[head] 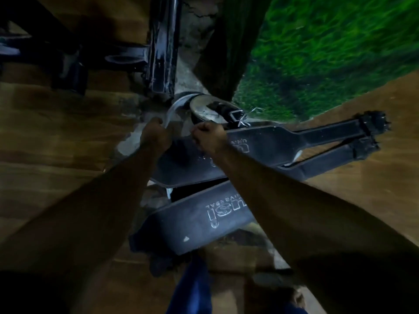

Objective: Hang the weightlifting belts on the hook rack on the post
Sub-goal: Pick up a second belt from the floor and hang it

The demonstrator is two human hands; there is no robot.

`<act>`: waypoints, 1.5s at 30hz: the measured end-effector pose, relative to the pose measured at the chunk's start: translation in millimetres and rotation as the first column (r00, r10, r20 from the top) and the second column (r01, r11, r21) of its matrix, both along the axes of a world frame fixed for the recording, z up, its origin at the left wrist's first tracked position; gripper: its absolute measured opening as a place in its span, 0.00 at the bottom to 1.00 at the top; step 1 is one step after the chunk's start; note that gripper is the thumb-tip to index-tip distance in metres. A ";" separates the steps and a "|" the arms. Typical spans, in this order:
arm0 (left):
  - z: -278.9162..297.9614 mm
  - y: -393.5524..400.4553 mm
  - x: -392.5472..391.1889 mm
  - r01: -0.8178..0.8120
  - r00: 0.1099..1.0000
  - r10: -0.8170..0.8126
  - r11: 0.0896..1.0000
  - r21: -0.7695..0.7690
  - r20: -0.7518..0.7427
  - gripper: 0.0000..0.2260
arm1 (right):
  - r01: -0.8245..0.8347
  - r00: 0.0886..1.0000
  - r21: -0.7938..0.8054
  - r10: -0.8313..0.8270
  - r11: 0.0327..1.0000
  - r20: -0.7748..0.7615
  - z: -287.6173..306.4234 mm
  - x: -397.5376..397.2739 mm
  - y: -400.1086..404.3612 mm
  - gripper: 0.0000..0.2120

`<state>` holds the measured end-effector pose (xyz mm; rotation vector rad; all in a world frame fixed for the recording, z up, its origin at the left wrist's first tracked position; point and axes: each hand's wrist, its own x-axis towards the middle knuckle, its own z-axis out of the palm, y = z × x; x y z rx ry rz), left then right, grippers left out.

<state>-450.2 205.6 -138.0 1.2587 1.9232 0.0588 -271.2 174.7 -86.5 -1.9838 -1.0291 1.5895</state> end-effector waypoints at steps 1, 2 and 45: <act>-9.2 4.1 -6.2 0.011 1.000 -0.011 1.000 -0.009 -0.005 0.32 | -0.009 1.000 0.010 0.009 1.000 0.004 -5.7 -6.6 8.5 0.05; -9.1 6.4 -2.9 0.039 0.999 -0.039 0.999 0.005 -0.005 0.29 | -0.016 1.000 0.014 0.016 1.000 0.005 -13.5 -12.5 15.9 0.05; 461.5 -65.7 14.5 -0.288 0.760 0.045 0.917 0.275 0.649 0.12 | 0.255 0.901 0.131 -0.186 0.958 -0.392 416.8 -14.2 -25.1 0.09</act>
